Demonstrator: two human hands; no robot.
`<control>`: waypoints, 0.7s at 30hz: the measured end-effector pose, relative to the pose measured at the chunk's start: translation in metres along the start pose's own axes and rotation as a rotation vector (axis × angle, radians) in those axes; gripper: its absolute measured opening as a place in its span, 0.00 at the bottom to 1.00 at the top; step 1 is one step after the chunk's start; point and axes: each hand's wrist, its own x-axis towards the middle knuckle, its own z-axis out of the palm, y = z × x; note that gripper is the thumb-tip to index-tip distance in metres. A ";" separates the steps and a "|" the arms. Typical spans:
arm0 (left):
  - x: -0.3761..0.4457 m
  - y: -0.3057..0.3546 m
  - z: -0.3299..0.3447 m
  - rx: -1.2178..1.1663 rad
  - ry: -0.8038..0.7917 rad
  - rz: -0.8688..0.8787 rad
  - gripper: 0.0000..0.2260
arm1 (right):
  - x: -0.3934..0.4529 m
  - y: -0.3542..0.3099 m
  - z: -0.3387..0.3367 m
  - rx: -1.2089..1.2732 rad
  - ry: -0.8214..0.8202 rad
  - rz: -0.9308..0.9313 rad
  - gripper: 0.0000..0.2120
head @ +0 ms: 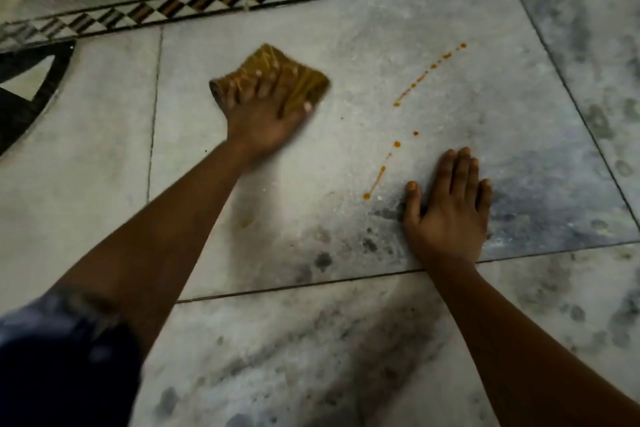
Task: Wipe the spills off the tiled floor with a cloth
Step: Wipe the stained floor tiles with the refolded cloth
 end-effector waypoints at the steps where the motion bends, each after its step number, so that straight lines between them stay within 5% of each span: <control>1: -0.023 -0.004 0.003 0.045 0.038 0.076 0.32 | 0.000 0.000 0.000 0.001 -0.001 0.001 0.35; 4: -0.068 -0.031 0.000 0.147 0.112 0.124 0.31 | 0.000 -0.001 -0.001 0.003 -0.004 0.004 0.35; 10: 0.030 -0.020 -0.009 0.001 0.015 -0.210 0.31 | 0.000 0.001 0.002 -0.001 0.016 -0.005 0.34; 13: 0.046 0.011 -0.008 -0.035 -0.057 -0.127 0.33 | 0.000 0.000 0.001 -0.001 0.011 -0.009 0.34; 18: -0.046 -0.007 0.013 0.071 0.004 0.209 0.33 | 0.000 0.000 -0.001 0.004 0.009 -0.001 0.35; 21: -0.048 -0.048 0.006 0.076 0.031 0.007 0.33 | 0.000 0.001 0.000 0.009 0.014 0.000 0.34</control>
